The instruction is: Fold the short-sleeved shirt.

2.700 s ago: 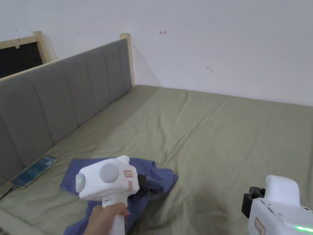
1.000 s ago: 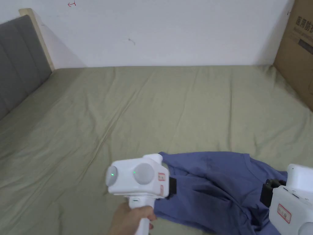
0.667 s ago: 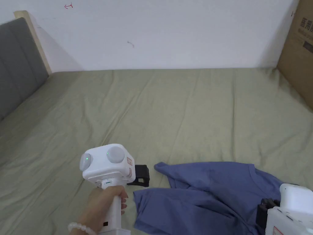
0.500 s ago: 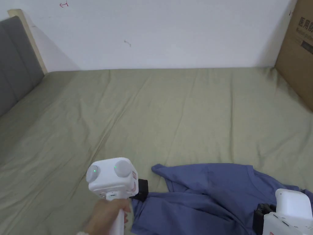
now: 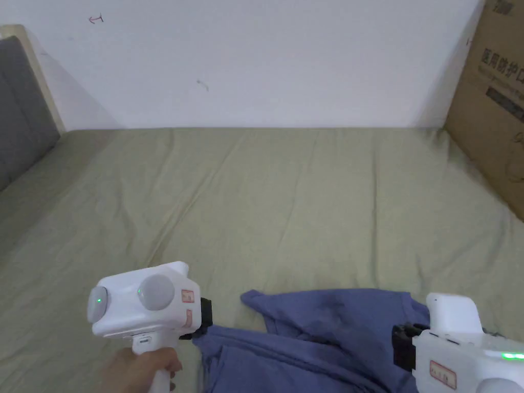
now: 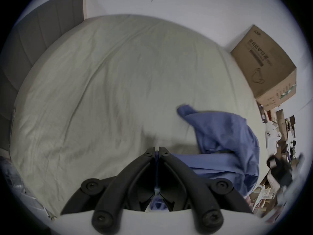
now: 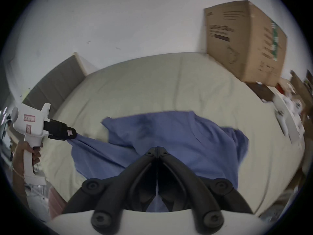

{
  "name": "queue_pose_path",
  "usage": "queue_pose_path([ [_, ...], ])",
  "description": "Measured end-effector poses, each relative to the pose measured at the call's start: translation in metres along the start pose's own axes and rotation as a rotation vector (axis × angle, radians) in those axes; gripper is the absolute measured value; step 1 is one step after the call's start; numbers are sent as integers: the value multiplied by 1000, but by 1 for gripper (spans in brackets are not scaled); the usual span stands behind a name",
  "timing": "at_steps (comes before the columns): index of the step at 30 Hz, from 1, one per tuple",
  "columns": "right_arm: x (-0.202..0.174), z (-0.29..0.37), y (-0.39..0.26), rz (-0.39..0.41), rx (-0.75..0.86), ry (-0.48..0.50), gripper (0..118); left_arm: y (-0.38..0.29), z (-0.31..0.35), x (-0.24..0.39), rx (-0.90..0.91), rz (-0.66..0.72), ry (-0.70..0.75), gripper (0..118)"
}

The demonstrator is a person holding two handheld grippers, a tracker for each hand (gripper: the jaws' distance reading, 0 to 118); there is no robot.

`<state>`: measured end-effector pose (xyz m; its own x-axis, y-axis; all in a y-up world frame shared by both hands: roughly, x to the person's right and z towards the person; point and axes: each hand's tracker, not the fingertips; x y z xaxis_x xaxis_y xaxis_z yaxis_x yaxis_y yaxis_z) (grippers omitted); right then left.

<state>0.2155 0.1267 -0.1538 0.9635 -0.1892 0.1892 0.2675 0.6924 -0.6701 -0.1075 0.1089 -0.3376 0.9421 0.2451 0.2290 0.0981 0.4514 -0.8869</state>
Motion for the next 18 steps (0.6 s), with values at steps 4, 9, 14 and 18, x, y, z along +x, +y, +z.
queue_pose_path([
  [4, -2, -56, 61, 118, -102, 78, 80, 3, 24, 2, 59, -20, -39, 2],
  [9, -22, -158, 95, 356, -256, 16, 90, 2, 28, 0, 79, -40, -35, 2],
  [14, -12, -247, 83, 263, -527, -18, 80, 1, 22, -8, 62, -41, -24, 2],
  [18, -17, -220, 90, 333, -443, -19, 8, 3, 21, -9, 60, -50, -12, 2],
])
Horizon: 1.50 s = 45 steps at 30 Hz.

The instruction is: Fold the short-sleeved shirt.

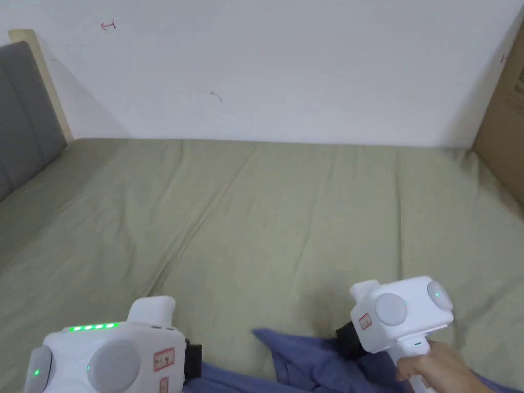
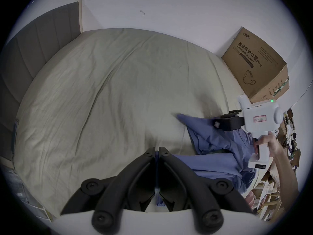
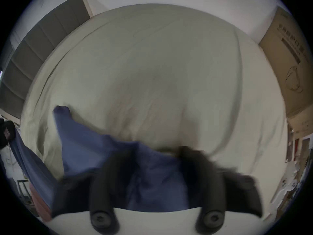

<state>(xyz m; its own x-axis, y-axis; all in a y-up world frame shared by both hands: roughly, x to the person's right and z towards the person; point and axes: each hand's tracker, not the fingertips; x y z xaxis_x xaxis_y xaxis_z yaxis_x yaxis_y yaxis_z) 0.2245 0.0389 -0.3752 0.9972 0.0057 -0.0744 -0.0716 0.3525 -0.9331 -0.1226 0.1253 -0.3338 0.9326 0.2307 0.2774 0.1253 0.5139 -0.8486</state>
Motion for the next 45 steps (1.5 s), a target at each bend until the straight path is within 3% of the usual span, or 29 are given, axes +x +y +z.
queue_pose_path([
  [2, -4, 2, -2, 32, -3, -94, 2, 4, 2, 1, 9, 4, 8, 2],
  [6, 5, 22, -4, -121, 18, 19, 2, 9, 18, 2, 31, 17, -7, 2],
  [8, 18, 51, -3, -180, 77, 60, 2, 11, 31, 3, 46, -15, 32, 2],
  [14, 71, 172, 6, -288, 315, 24, 2, 28, 82, 8, 142, -22, 46, 2],
  [17, 97, 240, 4, -330, 422, -21, 2, 41, 112, 17, 219, -110, 131, 2],
  [23, 119, 363, -14, -414, 593, -84, 2, 93, 169, 22, 349, -84, 159, 2],
  [31, 156, 452, 2, -547, 739, -119, 2, 174, 233, 33, 485, -72, 266, 1],
  [36, 181, 487, 40, -599, 825, -58, 2, 231, 262, 38, 582, -99, 308, 1],
  [39, 183, 501, 76, -580, 845, -94, 2, 275, 273, 39, 629, -55, 273, 1],
  [43, 182, 518, 128, -537, 897, -129, 2, 333, 280, 50, 685, -96, 344, 1],
  [45, 182, 527, 153, -557, 928, -134, 2, 356, 286, 49, 722, -70, 331, 1],
])
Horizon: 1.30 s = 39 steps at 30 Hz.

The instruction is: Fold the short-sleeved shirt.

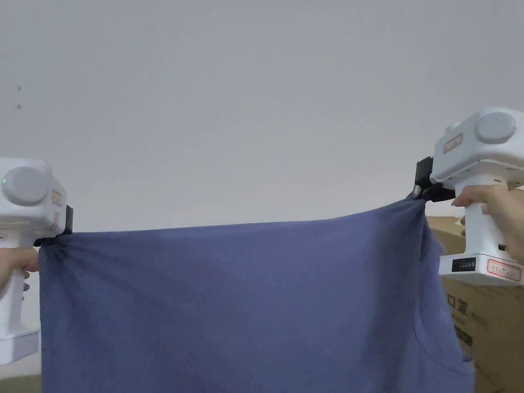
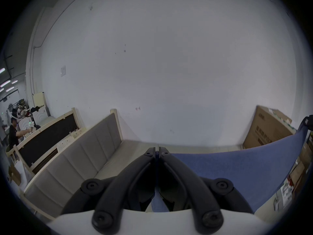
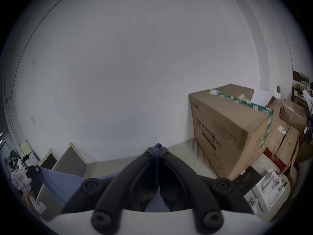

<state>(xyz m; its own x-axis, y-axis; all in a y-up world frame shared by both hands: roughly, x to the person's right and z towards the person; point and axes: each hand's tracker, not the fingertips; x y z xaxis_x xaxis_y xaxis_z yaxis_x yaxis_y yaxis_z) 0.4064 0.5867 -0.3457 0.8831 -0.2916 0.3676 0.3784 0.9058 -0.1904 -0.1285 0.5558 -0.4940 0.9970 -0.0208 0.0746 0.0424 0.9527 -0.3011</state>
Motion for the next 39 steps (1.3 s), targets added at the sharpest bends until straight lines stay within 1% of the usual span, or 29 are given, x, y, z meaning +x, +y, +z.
queue_pose_path([
  [2, -10, -11, 17, -25, 33, 11, 2, 17, -12, -4, 19, 12, -1, 1],
  [4, -19, -21, 32, -24, 44, 23, 2, 35, -24, -7, 41, 8, 16, 1],
  [6, -26, -25, 43, -35, 69, 51, 2, 50, -35, -12, 64, -9, 28, 1],
  [7, -30, -26, 46, -51, 97, 78, 2, 56, -37, -14, 84, 18, 40, 1],
  [8, -35, -27, 49, -22, 94, 83, 2, 61, -39, -16, 88, 12, 41, 1],
  [9, -41, -28, 52, 24, 104, 72, 2, 64, -42, -19, 103, 9, 45, 1],
  [10, -45, -29, 51, 34, 122, 55, 2, 67, -46, -21, 126, 27, 44, 1],
  [11, -48, -32, 51, 31, 112, 50, 2, 70, -50, -22, 118, 10, 44, 1],
  [13, -47, -37, 44, -15, 128, 88, 2, 63, -57, -22, 146, 41, 61, 1],
  [15, -47, -49, 32, 3, 110, 86, 2, 49, -68, -21, 141, 29, 88, 1],
  [16, -48, -58, 24, 36, 74, 58, 2, 40, -77, -21, 126, 20, 88, 1],
  [17, -47, -67, 15, 66, 57, 45, 2, 29, -86, -20, 97, 2, 89, 1],
  [18, -46, -77, 3, 84, 42, 35, 2, 14, -97, -19, 76, 13, 91, 1],
  [19, -43, -89, -10, 79, 17, 27, 2, 0, -110, -18, 35, 6, 85, 1],
  [21, -31, -113, -42, 36, -35, 43, 2, -35, -133, -15, -6, 38, 88, 1],
  [22, -25, -128, -60, 38, -84, 36, 2, -55, -147, -13, -48, 23, 85, 1],
  [24, -12, -158, -101, 56, -153, -3, 2, -99, -175, -5, -125, -10, 105, 1],
  [25, -5, -174, -123, 67, -204, -25, 2, -124, -191, -1, -176, -55, 99, 1],
  [27, 11, -204, -170, 52, -291, -52, 2, -175, -217, 6, -241, -63, 119, 1],
  [28, 22, -217, -198, 20, -333, -66, 2, -203, -230, 10, -291, -70, 107, 1],
  [30, 38, -238, -249, 9, -431, -95, 2, -253, -242, 18, -376, -56, 94, 1],
  [31, 45, -245, -273, -5, -475, -130, 2, -276, -249, 19, -406, -35, 88, 1],
  [32, 52, -252, -298, 13, -527, -134, 2, -296, -254, 21, -437, -43, 91, 1],
  [34, 61, -259, -344, 48, -620, -177, 2, -331, -257, 22, -520, -40, 76, 1],
  [35, 67, -260, -362, 45, -641, -177, 2, -345, -258, 20, -551, -59, 71, 1],
  [37, 79, -257, -391, -7, -697, -183, 2, -374, -261, 9, -616, -80, 114, 1],
  [38, 84, -255, -402, -14, -722, -190, 2, -383, -257, 3, -612, -70, 109, 1],
  [39, 82, -240, -406, -15, -708, -199, 2, -388, -249, -5, -618, -46, 103, 1],
])
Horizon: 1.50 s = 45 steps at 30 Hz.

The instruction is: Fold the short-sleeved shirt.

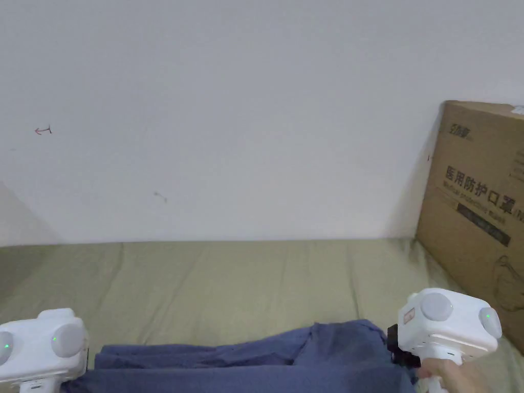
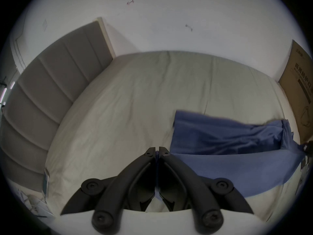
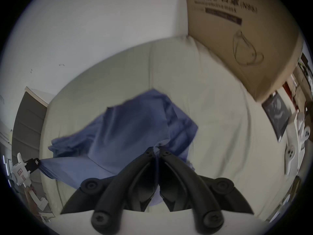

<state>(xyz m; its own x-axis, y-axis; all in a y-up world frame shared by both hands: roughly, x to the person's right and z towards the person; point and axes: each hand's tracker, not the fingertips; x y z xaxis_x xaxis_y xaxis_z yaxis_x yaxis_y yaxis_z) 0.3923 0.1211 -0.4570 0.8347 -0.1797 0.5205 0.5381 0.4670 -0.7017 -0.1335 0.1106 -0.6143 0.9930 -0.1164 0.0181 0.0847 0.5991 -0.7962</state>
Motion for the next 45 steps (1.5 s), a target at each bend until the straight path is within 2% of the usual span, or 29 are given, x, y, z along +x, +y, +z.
queue_pose_path([
  [2, 6, 9, -15, 14, -3, 4, 2, -21, 14, -14, 21, 28, -30, 1],
  [8, 35, 80, -87, 19, 51, 54, 2, -97, 86, -50, 64, -81, -53, 1],
  [12, 55, 129, -168, 123, 123, -6, 2, -172, 146, -72, 80, -106, -69, 1],
  [16, 86, 164, -258, 63, 77, 27, 2, -252, 199, -88, 93, -174, -27, 1],
  [22, 126, 194, -382, 51, 1, 18, 2, -347, 229, -130, 34, -181, 2, 1],
  [24, 137, 190, -409, -4, -27, 31, 2, -367, 226, -139, -7, -156, -33, 1],
  [28, 146, 191, -426, -41, -16, 52, 2, -386, 231, -138, 7, -145, -34, 3],
  [29, 144, 191, -423, -33, -9, 51, 3, -387, 231, -137, 23, -149, -34, 6],
  [30, 142, 193, -421, -31, -1, 42, 6, -386, 232, -135, 27, -157, -30, 16],
  [31, 139, 199, -419, -27, 21, 45, 24, -384, 232, -135, 30, -156, -25, 43],
  [33, 132, 205, -416, 7, 52, 0, 63, -380, 232, -139, 29, -137, -23, 86],
  [34, 129, 208, -416, 38, 67, -6, 72, -379, 235, -140, 25, -103, -36, 104],
  [35, 129, 211, -416, 59, 82, -5, 72, -378, 237, -143, 19, -80, -56, 105],
  [38, 121, 228, -420, 113, 112, -1, 68, -380, 256, -147, 53, -61, -133, 96],
  [39, 120, 234, -421, 138, 129, 19, 58, -382, 264, -148, 65, -61, -146, 81],
  [40, 117, 239, -424, 149, 141, 32, 30, -385, 271, -149, 85, -55, -167, 41],
  [41, 114, 243, -429, 152, 146, 32, 7, -389, 277, -149, 99, -52, -181, 2],
  [43, 107, 252, -441, 155, 148, 29, 0, -399, 281, -147, 93, -51, -183, 0],
  [45, 105, 251, -452, 147, 116, 60, 0, -410, 281, -149, 76, -53, -179, 0],
])
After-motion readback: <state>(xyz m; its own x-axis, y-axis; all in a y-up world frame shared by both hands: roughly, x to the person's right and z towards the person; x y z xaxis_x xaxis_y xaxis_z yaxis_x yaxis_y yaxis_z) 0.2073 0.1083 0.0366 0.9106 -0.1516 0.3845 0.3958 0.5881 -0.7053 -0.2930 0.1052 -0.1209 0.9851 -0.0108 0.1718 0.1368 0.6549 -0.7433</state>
